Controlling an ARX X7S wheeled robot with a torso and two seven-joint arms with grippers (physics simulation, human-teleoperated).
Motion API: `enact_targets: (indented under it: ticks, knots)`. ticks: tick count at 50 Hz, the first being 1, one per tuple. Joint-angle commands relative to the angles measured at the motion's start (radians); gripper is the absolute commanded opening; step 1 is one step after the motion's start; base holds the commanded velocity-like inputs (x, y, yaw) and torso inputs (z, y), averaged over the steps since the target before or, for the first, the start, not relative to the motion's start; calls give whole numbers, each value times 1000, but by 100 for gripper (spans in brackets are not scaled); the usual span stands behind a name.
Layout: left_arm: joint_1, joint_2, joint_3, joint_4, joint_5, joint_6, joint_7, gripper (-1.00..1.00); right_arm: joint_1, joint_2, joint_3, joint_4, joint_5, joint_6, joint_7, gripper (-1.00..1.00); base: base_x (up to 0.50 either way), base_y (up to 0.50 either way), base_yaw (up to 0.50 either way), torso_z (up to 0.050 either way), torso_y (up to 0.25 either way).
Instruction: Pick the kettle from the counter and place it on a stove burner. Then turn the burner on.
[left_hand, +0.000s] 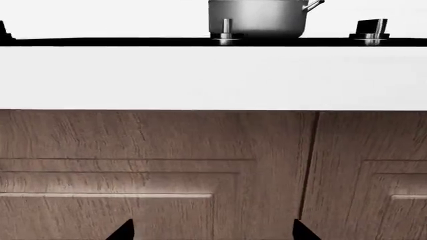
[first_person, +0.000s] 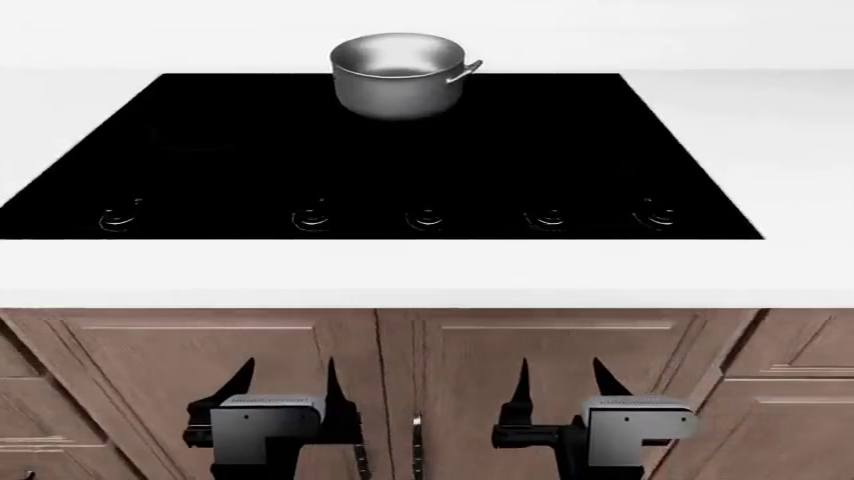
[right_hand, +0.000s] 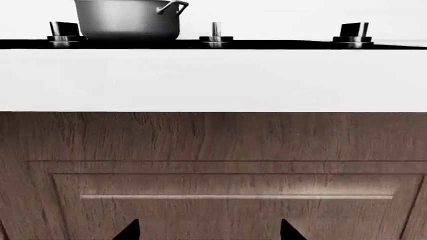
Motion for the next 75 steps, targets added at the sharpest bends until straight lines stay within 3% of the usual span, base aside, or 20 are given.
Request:
enact_targets:
  ticks: [1,75]
  knots:
    - [-2,-17,20,3,-21,-5,-20,100,2,17,-22,2,16,-3,20,100,0,500,0,0,0]
    - [-11,-81,92,-8,-98,12,-93,100,13,83,-105,10,71,-13,93,100,0,500,0,0,0]
